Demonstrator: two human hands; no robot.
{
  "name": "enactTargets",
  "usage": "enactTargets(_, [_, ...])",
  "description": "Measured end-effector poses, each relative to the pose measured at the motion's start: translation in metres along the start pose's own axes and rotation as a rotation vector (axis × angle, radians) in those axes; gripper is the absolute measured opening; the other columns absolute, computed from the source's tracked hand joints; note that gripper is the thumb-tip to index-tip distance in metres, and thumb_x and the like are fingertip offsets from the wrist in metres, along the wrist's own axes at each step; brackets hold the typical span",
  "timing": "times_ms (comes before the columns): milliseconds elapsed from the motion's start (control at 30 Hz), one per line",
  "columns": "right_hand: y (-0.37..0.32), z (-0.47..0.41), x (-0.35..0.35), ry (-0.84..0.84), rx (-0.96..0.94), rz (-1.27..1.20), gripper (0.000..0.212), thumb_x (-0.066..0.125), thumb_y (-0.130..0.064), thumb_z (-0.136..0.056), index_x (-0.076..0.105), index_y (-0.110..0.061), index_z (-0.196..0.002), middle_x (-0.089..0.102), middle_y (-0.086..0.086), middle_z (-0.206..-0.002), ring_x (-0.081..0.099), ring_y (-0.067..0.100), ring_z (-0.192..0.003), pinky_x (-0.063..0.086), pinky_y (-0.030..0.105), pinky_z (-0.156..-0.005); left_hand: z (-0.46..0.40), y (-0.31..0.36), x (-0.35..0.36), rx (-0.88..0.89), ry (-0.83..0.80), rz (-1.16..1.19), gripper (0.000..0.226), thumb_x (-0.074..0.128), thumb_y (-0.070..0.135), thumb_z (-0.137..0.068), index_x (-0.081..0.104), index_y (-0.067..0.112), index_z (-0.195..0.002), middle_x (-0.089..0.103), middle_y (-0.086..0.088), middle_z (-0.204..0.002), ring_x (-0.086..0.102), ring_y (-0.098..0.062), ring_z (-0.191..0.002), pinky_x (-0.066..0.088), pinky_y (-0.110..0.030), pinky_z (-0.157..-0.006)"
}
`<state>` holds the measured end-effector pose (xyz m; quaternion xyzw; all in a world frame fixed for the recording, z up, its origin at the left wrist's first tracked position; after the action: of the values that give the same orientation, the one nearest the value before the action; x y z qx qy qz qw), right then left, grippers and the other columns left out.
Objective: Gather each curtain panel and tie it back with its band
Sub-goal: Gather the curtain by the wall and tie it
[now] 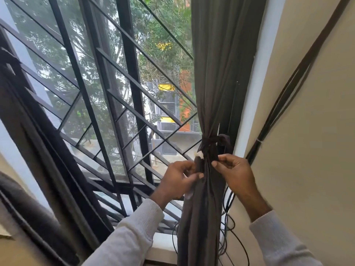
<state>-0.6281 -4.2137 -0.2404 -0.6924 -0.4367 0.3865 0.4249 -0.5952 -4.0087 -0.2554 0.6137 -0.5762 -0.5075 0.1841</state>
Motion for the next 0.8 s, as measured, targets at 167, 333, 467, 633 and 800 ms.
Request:
enactTargets(167, [-0.002,0.002,0.005,-0.096,-0.003,-0.001,0.014,0.082,-0.010,-0.091,0.083,-0.019,-0.101,0.080,0.012,-0.091,0.075,0.039,-0.082,0.064,0.051,-0.086,0.006,0.008,0.002,-0.017,-0.073,0.059,0.021,0.085,0.029,-0.089,0.068,0.023,-0.077,0.062,0.004,-0.071,0.058,-0.014,-0.071,0.054,-0.046,-0.065])
enactTargets(333, [-0.039,-0.010,-0.016,-0.132,-0.035,-0.118,0.026,0.083,-0.001,-0.085,0.081,-0.017,-0.105,0.081,0.009,-0.097,0.076,0.024,-0.089,0.061,0.024,-0.080,0.000,0.039,-0.029,-0.015,-0.166,0.207,0.018,0.083,0.026,-0.094,0.076,0.009,-0.090,0.073,-0.011,-0.081,0.068,-0.019,-0.078,0.053,-0.033,-0.070])
enactTargets(467, [-0.111,-0.029,-0.024,-0.026,-0.149,-0.176,0.023,0.078,-0.025,-0.093,0.076,-0.008,-0.109,0.078,0.012,-0.090,0.075,0.011,-0.075,0.056,0.018,-0.065,-0.043,0.093,-0.058,0.111,-0.005,0.228,0.039,0.078,0.041,-0.094,0.074,0.002,-0.090,0.073,-0.023,-0.080,0.070,-0.026,-0.073,0.053,-0.036,-0.066])
enactTargets(633, [-0.192,-0.046,-0.024,0.149,-0.355,-0.090,0.030,0.061,-0.064,-0.095,0.069,-0.043,-0.113,0.074,-0.017,-0.102,0.070,-0.001,-0.096,0.056,0.018,-0.082,-0.082,0.170,-0.093,0.350,0.431,0.232,0.037,0.079,0.044,-0.090,0.070,0.026,-0.121,0.074,0.008,-0.103,0.067,-0.010,-0.083,0.054,-0.029,-0.062])
enactTargets(800, [-0.232,-0.055,-0.031,0.264,-0.482,0.004,0.015,0.071,-0.027,-0.100,0.080,-0.021,-0.090,0.077,-0.018,-0.076,0.072,0.001,-0.071,0.049,0.009,-0.061,-0.108,0.209,-0.080,0.496,0.377,0.181,0.017,0.072,0.021,-0.097,0.084,0.025,-0.109,0.081,0.010,-0.089,0.067,-0.004,-0.074,0.053,-0.024,-0.064])
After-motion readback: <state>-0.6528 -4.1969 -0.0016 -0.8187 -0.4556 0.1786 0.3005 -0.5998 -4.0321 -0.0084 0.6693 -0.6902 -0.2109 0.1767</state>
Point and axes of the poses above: each hand's wrist, its own z-axis away from the middle knuckle, its own x-axis out of the palm, y = z × x, the point moved 7 cm from there along -z, towards the middle knuckle
